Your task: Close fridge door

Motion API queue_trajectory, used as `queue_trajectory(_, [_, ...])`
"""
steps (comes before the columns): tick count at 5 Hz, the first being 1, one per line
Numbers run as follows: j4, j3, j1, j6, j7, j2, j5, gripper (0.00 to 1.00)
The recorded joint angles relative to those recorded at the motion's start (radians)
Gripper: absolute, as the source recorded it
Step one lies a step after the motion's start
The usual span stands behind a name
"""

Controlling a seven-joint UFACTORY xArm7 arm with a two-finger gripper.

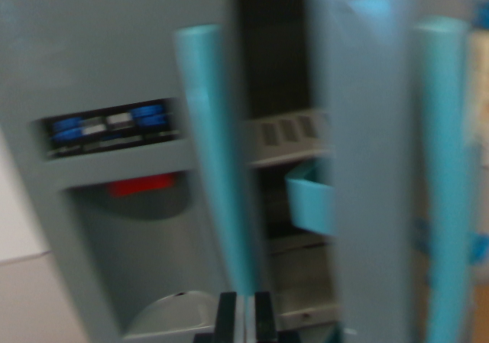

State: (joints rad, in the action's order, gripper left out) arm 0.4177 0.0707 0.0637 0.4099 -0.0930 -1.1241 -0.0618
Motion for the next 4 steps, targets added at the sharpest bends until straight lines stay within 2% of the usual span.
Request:
queue_trajectory(1, [0.004,0.087,0.0000,0.000,0.000,0.008,0.0000,1.00])
queue_trajectory(2, [0.004,0.087,0.0000,0.000,0.000,0.008,0.0000,1.00])
queue_trajectory(3, [0.028,0.165,0.0000,0.000,0.000,0.035,0.0000,1.00])
queue_trajectory(4, [0.028,0.165,0.0000,0.000,0.000,0.035,0.0000,1.00])
